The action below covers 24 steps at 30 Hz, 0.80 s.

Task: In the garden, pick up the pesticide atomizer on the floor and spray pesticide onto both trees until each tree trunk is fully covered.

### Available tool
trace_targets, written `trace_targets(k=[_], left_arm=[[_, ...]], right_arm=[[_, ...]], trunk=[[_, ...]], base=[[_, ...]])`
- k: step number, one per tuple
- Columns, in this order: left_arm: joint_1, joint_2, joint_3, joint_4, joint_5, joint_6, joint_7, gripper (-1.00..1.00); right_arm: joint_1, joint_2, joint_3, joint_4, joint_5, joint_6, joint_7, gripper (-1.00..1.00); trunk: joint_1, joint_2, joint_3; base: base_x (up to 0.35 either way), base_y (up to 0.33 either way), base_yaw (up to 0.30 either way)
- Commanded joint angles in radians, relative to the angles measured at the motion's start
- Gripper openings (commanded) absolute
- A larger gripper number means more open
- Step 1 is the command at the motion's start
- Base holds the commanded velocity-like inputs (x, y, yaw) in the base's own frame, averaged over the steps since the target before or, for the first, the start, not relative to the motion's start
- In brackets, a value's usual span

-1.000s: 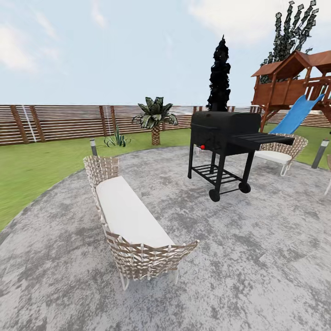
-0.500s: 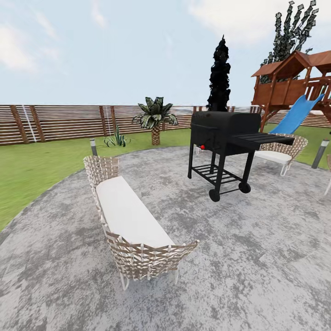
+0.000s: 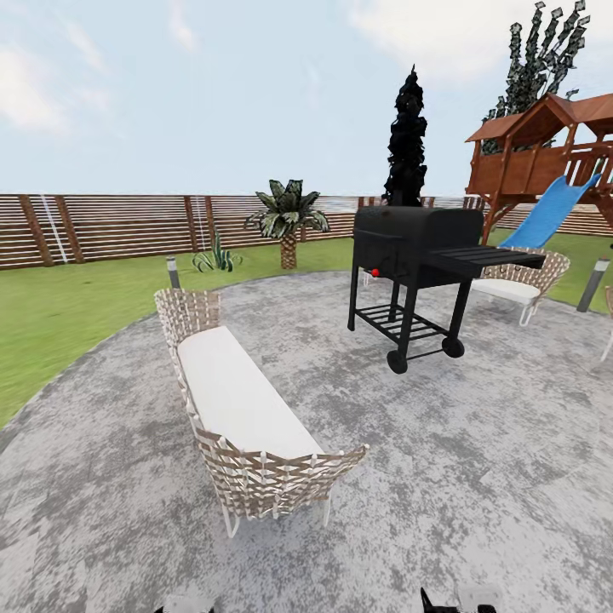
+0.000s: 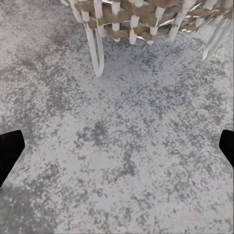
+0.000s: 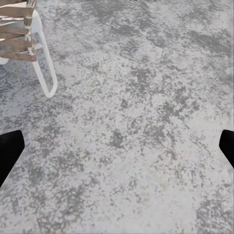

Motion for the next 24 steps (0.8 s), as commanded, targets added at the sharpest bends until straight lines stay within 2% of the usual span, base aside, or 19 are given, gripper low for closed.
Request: trace_targets(k=[1,4,9,15,24], left_arm=[[0.000,0.003,0.000,0.001,-0.001,-0.016,0.000,1.00],[0.000,0.022,0.000,0.004,0.001,-0.066,0.000,1.00],[0.000,0.039,0.001,0.037,0.000,-0.089,0.001,1.00],[0.000,0.041,0.001,0.046,-0.001,-0.092,0.001,1.00],[0.000,0.039,0.001,0.047,-0.001,-0.091,0.003,1.00]], right_arm=[[0.000,0.000,0.000,0.000,0.000,0.000,-0.001,1.00],[-0.002,-0.001,-0.001,0.003,0.001,0.000,-0.002,1.00],[-0.002,-0.001,-0.004,0.029,0.000,0.001,-0.001,1.00],[-0.002,-0.001,-0.013,0.074,-0.002,0.001,0.001,1.00],[-0.002,-0.001,-0.014,0.082,-0.002,0.001,0.005,1.00]], trunk=[[0.000,0.000,0.000],[0.000,0.000,0.000],[0.000,0.000,0.000],[0.000,0.000,0.000],[0.000,0.000,0.000]], base=[[0.000,0.000,0.000],[0.000,0.000,0.000],[0.000,0.000,-0.169],[0.000,0.000,-0.283],[0.000,0.000,-0.299]])
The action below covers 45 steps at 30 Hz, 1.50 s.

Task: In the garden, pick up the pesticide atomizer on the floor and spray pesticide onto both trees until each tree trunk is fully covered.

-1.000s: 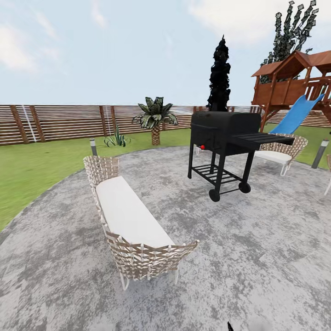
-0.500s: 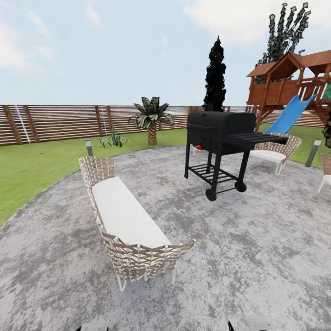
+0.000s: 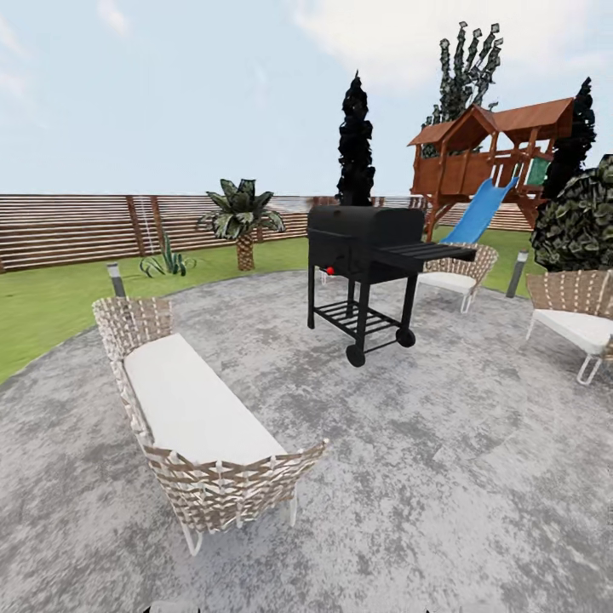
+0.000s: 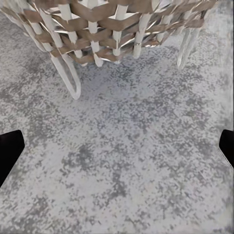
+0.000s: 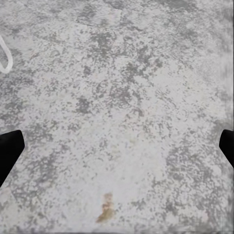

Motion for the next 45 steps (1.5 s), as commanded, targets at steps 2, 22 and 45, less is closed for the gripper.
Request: trace_targets(k=[2,22,45], left_arm=[[0.000,0.000,0.000,0.001,0.000,0.001,0.000,1.00],[0.000,-0.001,-0.006,0.001,0.000,0.000,0.002,1.00],[0.000,0.001,-0.001,0.000,0.001,0.003,0.011,1.00]], right_arm=[[0.000,0.001,0.000,0.001,0.000,0.000,0.000,1.00],[0.000,0.001,0.000,0.005,-0.001,0.000,-0.003,1.00],[0.000,0.001,0.000,0.005,-0.001,-0.001,-0.004,1.00]], trunk=[[0.000,0.000,0.000],[0.000,0.000,0.000],[0.000,0.000,-0.002]], base=[[0.000,0.000,-0.300],[0.000,-0.137,-0.300],[0.000,-0.002,-0.300]])
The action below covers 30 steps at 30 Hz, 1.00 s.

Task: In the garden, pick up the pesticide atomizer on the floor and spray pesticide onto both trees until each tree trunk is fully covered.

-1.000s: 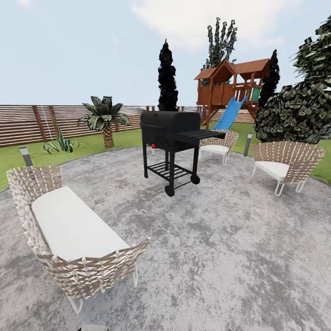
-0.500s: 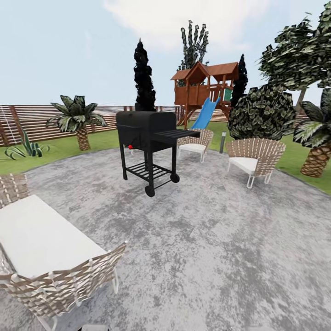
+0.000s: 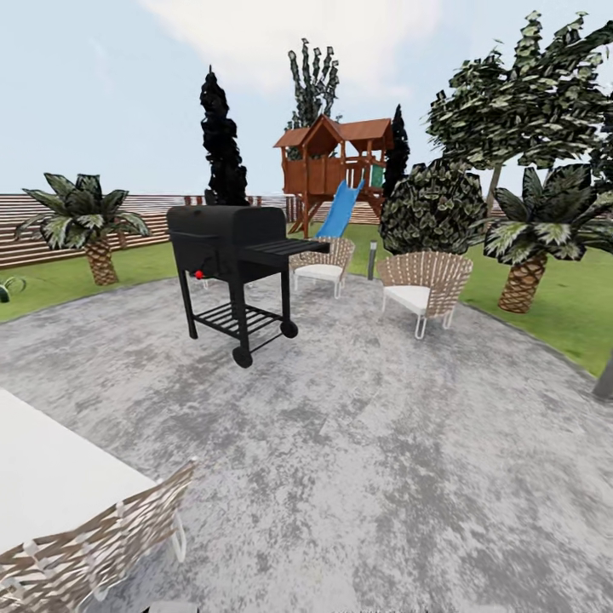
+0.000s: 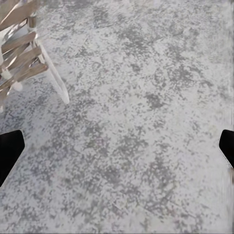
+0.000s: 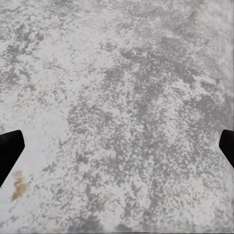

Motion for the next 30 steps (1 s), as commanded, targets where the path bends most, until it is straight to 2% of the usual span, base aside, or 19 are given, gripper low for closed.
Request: trace_targets(k=[1,7,30], left_arm=[[0.000,0.000,0.000,0.000,0.000,0.000,0.000,1.00],[0.000,-0.001,0.000,0.001,-0.001,-0.001,0.000,1.00],[0.000,-0.002,0.000,0.002,-0.002,-0.001,0.000,1.00]], right_arm=[[0.000,0.000,0.000,0.000,0.000,0.000,0.000,1.00],[0.000,0.000,0.000,0.000,0.000,0.000,0.000,1.00],[0.000,0.000,0.000,0.001,0.000,0.000,0.000,1.00]], trunk=[[0.000,0.000,0.000],[0.000,0.000,-0.002],[0.088,-0.161,-0.078]], base=[[0.000,0.000,-0.300],[0.000,0.000,-0.300],[0.000,0.000,-0.300]])
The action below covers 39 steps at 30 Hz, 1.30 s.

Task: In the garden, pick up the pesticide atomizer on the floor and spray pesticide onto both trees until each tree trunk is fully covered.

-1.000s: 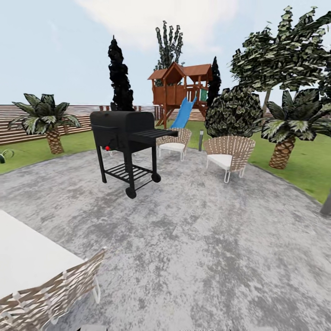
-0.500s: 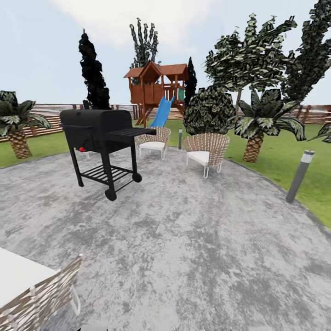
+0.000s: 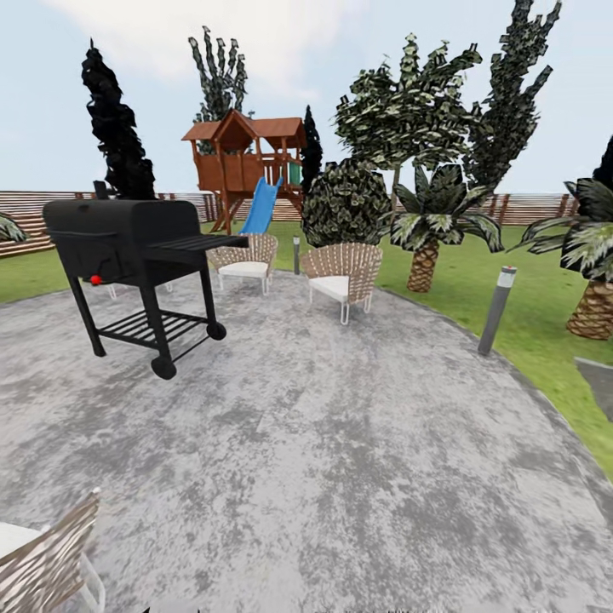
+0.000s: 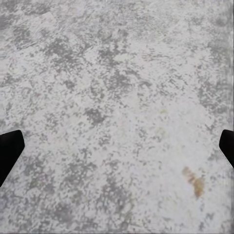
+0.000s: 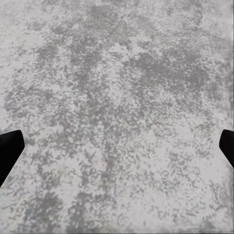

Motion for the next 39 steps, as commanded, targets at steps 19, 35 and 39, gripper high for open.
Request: trace_targets(k=[19,35,39], left_arm=[[0.000,0.000,-0.001,0.000,0.000,-0.001,0.000,1.00],[0.000,-0.002,-0.004,0.000,0.000,-0.001,0.000,1.00],[0.000,-0.002,-0.005,0.000,0.000,-0.001,0.000,1.00]], right_arm=[[0.000,0.000,0.000,0.000,0.000,0.000,0.000,1.00],[0.000,0.001,0.000,0.000,0.000,0.000,0.000,1.00],[0.000,0.001,0.000,0.000,0.000,0.000,0.000,1.00]], trunk=[[0.073,-0.133,-0.060],[0.134,-0.245,-0.110],[0.150,-0.273,-0.122]], base=[[0.000,0.000,-0.300],[0.000,0.000,-0.300],[0.000,0.000,-0.300]])
